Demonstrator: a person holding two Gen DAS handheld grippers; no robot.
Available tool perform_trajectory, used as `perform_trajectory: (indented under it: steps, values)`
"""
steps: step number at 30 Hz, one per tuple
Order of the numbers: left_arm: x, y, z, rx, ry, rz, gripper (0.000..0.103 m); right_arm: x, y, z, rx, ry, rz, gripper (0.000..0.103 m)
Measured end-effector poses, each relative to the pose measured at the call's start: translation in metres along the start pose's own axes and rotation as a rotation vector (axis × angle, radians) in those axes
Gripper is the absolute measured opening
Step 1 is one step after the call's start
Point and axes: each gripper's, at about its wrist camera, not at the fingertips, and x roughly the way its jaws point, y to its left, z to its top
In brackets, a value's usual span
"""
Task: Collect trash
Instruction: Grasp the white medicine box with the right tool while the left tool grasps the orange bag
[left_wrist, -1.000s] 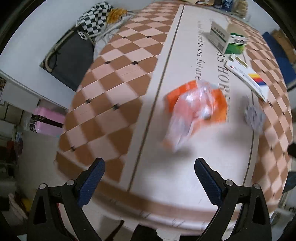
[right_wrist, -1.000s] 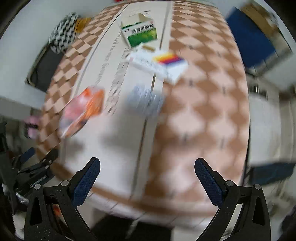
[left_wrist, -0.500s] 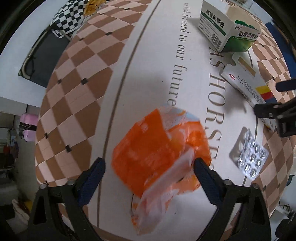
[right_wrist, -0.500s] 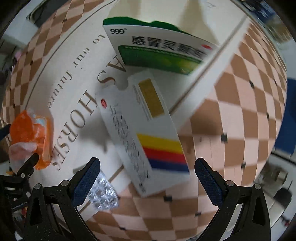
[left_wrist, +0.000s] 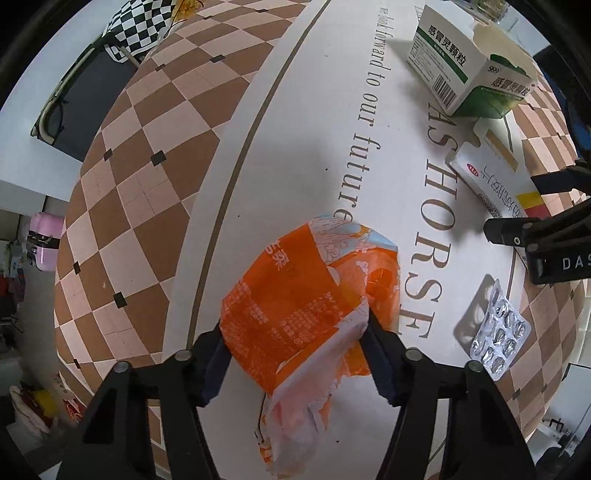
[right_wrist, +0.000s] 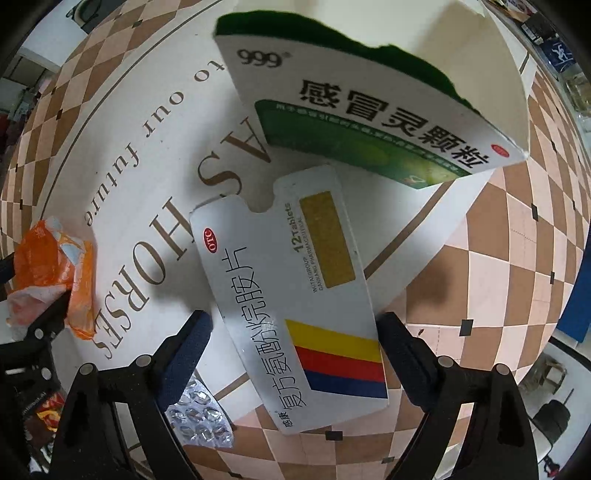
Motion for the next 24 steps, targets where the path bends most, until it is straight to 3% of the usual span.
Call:
perform_trajectory:
  steps: [4,7,9,11,13,16,20,23,24]
  values:
    - [-0.002,0.006,0.0,0.002,-0.008,-0.015,0.045,0.0,0.005,-0.01,0.001,-0.018,-0.004,0.091]
    - [-0.003,0.01,0.002,-0.004,-0.01,-0.019,0.045,-0.006,0.014,-0.019,0.026,-0.024,-0.005,0.082]
    - [-0.003,0.01,0.004,-0.008,-0.007,-0.019,0.045,-0.004,0.006,-0.029,0.076,0.003,0.002,0.082]
    - [0.003,0.006,0.007,-0.019,-0.005,-0.02,0.048,-0.002,-0.002,-0.038,0.118,0.01,0.003,0.082]
    - [0.006,0.008,0.008,-0.029,0.007,-0.009,0.061,-0.001,-0.007,-0.046,0.144,0.012,0.014,0.083]
    - [0.012,0.017,0.01,-0.054,0.019,-0.021,0.069,0.001,-0.007,-0.05,0.157,0.017,0.006,0.083]
    - [0.015,0.022,0.009,-0.062,0.019,-0.031,0.07,0.003,-0.007,-0.052,0.153,0.026,0.009,0.084]
    - [0.012,0.018,0.008,-0.052,0.001,-0.028,0.061,0.002,-0.013,-0.045,0.148,0.017,0.006,0.083]
    - [0.01,0.016,0.006,-0.05,-0.005,-0.031,0.053,0.002,-0.014,-0.045,0.142,0.01,0.003,0.083]
